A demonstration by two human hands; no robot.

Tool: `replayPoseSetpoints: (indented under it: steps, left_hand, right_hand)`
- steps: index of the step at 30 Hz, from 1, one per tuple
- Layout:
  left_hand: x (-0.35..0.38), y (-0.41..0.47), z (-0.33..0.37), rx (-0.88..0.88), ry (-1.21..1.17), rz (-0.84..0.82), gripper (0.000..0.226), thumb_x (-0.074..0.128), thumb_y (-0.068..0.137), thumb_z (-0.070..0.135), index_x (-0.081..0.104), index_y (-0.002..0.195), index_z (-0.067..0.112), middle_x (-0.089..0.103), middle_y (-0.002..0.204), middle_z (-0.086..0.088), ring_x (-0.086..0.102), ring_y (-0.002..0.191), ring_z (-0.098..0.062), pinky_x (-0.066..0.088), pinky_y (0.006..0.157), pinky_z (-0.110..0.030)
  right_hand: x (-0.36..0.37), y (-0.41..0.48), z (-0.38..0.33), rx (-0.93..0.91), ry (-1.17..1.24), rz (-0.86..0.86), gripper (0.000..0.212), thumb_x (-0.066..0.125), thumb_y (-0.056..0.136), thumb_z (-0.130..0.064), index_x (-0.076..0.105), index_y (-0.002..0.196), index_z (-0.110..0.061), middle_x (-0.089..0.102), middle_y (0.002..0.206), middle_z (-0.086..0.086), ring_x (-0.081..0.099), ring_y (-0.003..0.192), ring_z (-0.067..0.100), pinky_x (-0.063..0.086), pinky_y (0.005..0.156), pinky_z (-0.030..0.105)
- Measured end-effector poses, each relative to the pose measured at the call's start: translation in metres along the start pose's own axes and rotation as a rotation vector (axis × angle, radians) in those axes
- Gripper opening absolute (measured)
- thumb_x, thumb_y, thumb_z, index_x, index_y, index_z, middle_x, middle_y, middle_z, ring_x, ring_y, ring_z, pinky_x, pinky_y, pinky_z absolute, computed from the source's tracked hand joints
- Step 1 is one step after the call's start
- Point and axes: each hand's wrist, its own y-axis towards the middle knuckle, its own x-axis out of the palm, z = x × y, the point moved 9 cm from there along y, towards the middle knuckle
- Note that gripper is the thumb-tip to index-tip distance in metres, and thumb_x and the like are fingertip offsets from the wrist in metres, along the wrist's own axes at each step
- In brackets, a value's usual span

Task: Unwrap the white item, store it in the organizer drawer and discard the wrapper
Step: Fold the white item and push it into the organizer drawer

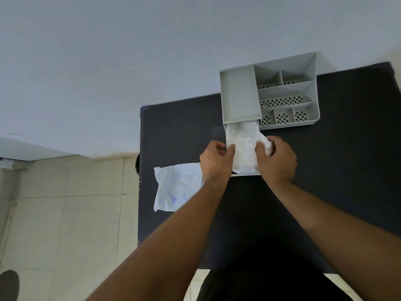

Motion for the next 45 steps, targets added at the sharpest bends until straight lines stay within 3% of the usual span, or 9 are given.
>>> replayPoseSetpoints:
  steps: [6,10,14,19,24,32,35,42,45]
  left_hand:
    - [0.003,-0.025,-0.006,0.062,0.141,-0.076,0.06,0.062,0.081,0.075,0.052,0.12,0.03,0.062,0.106,0.012,0.062,0.094,-0.01,0.057,0.078,-0.029]
    - [0.009,-0.027,-0.008,0.033,0.197,-0.104,0.082,0.069,0.073,0.077,0.042,0.135,0.031,0.056,0.127,0.008,0.06,0.108,-0.014,0.058,0.087,-0.035]
    - [0.01,-0.019,-0.01,-0.016,0.21,-0.082,0.082,0.075,0.078,0.064,0.038,0.141,0.027,0.052,0.139,0.002,0.06,0.118,-0.02,0.056,0.089,-0.039]
    - [0.013,-0.011,-0.007,-0.068,0.219,-0.1,0.081,0.077,0.082,0.054,0.036,0.143,0.022,0.049,0.143,-0.003,0.06,0.119,-0.025,0.052,0.081,-0.036]
    - [0.013,-0.009,-0.014,-0.066,0.164,-0.097,0.072,0.072,0.086,0.056,0.04,0.141,0.022,0.053,0.139,-0.003,0.06,0.117,-0.022,0.05,0.081,-0.033]
    - [0.019,-0.011,-0.042,-0.146,0.017,-0.159,0.062,0.068,0.088,0.058,0.049,0.136,0.024,0.066,0.11,0.006,0.064,0.1,-0.013,0.056,0.086,-0.033]
    - [0.021,-0.011,-0.045,-0.153,0.033,-0.166,0.066,0.072,0.083,0.059,0.048,0.136,0.026,0.065,0.11,0.007,0.065,0.102,-0.015,0.057,0.091,-0.039]
    - [0.026,-0.009,-0.039,-0.165,0.097,-0.174,0.064,0.075,0.083,0.05,0.048,0.134,0.023,0.064,0.123,-0.001,0.064,0.108,-0.023,0.057,0.092,-0.043]
    - [0.025,-0.006,-0.035,-0.159,0.131,-0.16,0.06,0.077,0.084,0.045,0.049,0.132,0.022,0.064,0.125,-0.004,0.065,0.11,-0.024,0.058,0.092,-0.044]
  right_hand:
    - [-0.004,-0.026,0.004,0.047,0.147,-0.019,0.041,0.05,0.097,-0.052,0.065,0.119,-0.02,0.07,0.108,-0.004,0.065,0.097,0.012,0.052,0.075,0.025]
    - [0.004,-0.029,0.008,0.059,0.19,-0.111,0.055,0.065,0.084,-0.061,0.061,0.127,-0.026,0.065,0.116,-0.011,0.062,0.104,0.008,0.053,0.085,0.028]
    - [0.008,-0.026,0.014,0.028,0.129,-0.124,0.056,0.077,0.083,-0.035,0.059,0.134,-0.02,0.065,0.122,-0.002,0.06,0.108,0.01,0.053,0.091,0.032]
    - [0.01,-0.019,0.012,0.004,0.051,-0.097,0.047,0.079,0.081,-0.022,0.064,0.125,-0.015,0.068,0.111,0.005,0.065,0.097,0.021,0.058,0.085,0.042]
    - [0.009,-0.016,-0.002,-0.023,0.067,-0.064,0.039,0.079,0.081,-0.012,0.065,0.118,-0.014,0.068,0.098,-0.002,0.064,0.083,0.013,0.054,0.075,0.027]
    - [0.004,-0.019,-0.002,-0.065,0.029,-0.032,0.029,0.079,0.084,-0.023,0.066,0.11,-0.015,0.064,0.09,-0.008,0.062,0.08,0.011,0.051,0.072,0.028]
    - [0.005,-0.018,-0.001,-0.104,-0.083,-0.025,0.029,0.08,0.083,-0.022,0.069,0.109,-0.015,0.064,0.09,0.001,0.056,0.077,0.012,0.045,0.069,0.028]
    - [0.017,-0.019,-0.008,-0.178,-0.155,-0.101,0.014,0.076,0.082,-0.015,0.072,0.095,-0.015,0.067,0.078,0.001,0.064,0.071,0.02,0.057,0.068,0.043]
    - [0.02,-0.023,-0.014,-0.244,-0.268,-0.159,0.028,0.07,0.09,-0.028,0.073,0.115,-0.015,0.073,0.094,0.004,0.069,0.085,0.025,0.056,0.073,0.039]
